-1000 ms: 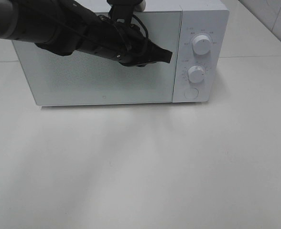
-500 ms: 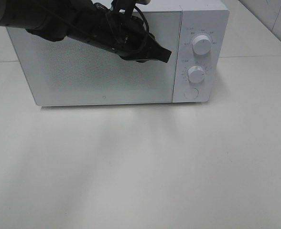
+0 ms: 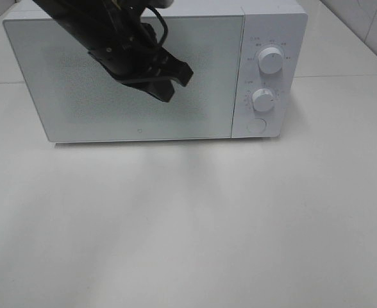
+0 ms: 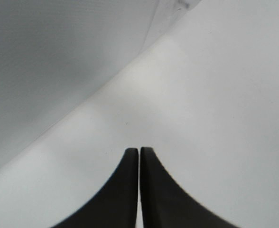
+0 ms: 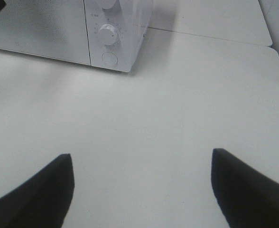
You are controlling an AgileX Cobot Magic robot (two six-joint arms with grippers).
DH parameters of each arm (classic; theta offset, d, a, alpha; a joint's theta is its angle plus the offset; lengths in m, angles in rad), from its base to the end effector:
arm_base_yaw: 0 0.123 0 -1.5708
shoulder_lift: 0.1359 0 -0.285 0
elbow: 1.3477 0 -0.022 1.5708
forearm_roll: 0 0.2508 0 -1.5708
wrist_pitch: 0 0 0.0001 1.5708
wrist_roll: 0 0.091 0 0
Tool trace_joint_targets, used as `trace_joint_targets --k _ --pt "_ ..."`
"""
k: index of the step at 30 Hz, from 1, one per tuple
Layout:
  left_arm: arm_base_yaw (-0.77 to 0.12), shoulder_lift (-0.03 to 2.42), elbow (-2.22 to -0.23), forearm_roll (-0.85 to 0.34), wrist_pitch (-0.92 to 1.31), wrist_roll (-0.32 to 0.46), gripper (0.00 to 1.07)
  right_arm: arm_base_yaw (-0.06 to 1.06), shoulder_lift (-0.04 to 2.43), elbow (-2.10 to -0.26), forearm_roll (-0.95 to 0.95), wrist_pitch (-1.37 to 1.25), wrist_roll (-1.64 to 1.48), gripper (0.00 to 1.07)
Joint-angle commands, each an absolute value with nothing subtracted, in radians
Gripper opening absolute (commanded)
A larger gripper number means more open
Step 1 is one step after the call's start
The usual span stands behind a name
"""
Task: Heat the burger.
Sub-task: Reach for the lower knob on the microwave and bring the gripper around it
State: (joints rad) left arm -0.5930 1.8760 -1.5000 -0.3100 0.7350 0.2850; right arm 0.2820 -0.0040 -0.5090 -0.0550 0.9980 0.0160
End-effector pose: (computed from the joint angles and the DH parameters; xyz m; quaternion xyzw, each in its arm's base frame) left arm 0.3349 -0.2482 0.2554 0.3298 0.8961 -0.1700 0.2437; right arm -0.0029 -0.0052 0.2850 -0.1100 0.8253 0.0549 0.5512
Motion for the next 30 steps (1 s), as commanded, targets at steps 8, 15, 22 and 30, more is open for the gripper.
trace_joint_targets --k 8,15,22,30 --pt "-0.502 1.652 -1.508 -0.216 1.003 0.073 0.00 0.277 -0.034 -0.508 -0.052 0.989 0.000 0.73" --pt "-0.361 1.534 -1.475 -0.214 1.136 0.045 0.00 0.277 -0.034 -0.508 -0.052 0.989 0.000 0.73" --pt "-0.191 1.316 -1.381 -0.131 1.214 0.000 0.00 0.277 -0.034 -0.508 -0.052 0.989 0.000 0.73" --pt "-0.139 1.082 -1.256 -0.035 1.257 -0.044 0.00 0.277 -0.034 -0.508 -0.052 0.989 0.000 0.73"
